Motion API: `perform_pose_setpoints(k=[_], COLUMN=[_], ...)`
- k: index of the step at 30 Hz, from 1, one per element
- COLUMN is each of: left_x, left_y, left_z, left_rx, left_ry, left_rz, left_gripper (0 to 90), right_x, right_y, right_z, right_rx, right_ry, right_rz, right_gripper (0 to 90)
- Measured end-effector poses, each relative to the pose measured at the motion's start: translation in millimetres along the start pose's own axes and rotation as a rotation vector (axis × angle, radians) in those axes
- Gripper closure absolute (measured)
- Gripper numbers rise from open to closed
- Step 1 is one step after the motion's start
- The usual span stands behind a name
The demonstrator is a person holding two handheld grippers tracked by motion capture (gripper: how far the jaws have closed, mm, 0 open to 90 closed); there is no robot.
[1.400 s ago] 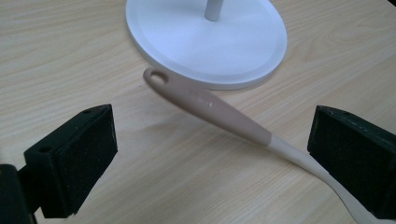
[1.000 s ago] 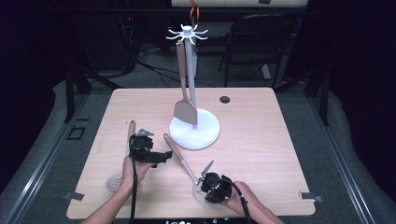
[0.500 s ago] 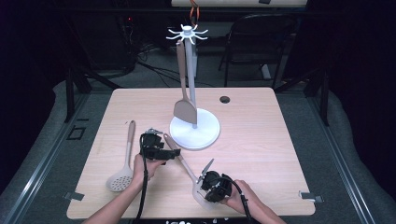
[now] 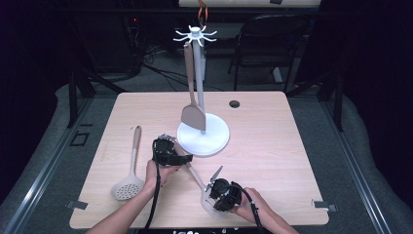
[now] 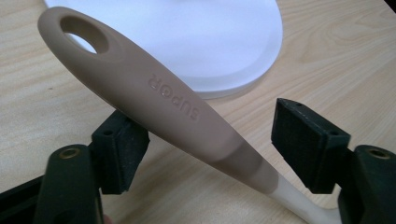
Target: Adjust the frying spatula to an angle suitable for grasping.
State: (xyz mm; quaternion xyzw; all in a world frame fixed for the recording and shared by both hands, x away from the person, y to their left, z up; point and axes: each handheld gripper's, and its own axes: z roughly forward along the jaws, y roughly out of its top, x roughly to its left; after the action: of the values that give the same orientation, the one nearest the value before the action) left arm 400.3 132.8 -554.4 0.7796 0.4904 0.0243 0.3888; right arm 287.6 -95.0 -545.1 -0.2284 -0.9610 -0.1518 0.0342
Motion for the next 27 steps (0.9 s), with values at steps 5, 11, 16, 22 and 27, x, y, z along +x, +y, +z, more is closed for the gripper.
perform_pose_setpoints(k=[5,11,16,22,27], left_x=[3.5,5.6,10.5,10.2,6.2], left_y=[-1.7,-3.7,-6.4,-7.0,-5.5], left_z=[1.2,1.2,0.6,-2.7,-7.9], left_rx=[0.006,-0.005,-0.024,-0.054,-0.081], left_ry=[-0.002,-0.036,-0.082,-0.118,-0.137], left_rz=[-0.023,-0.050,-0.087,-0.102,-0.091], left_gripper=[41.1,44.8,49.3,52.8,55.1], right_x=[-0.3,0.3,-0.9,-2.3,-5.9], right_y=[0.1,0.5,0.8,0.7,0.1], right_z=[0.7,1.1,0.6,0.2,-2.2], right_rx=[-0.007,-0.009,0.000,0.002,0.011], right_ry=[0.010,0.013,0.014,0.015,0.027], right_rz=[0.005,0.006,0.006,0.000,-0.005], right_gripper=[89.4,89.4,89.2,87.5,83.5])
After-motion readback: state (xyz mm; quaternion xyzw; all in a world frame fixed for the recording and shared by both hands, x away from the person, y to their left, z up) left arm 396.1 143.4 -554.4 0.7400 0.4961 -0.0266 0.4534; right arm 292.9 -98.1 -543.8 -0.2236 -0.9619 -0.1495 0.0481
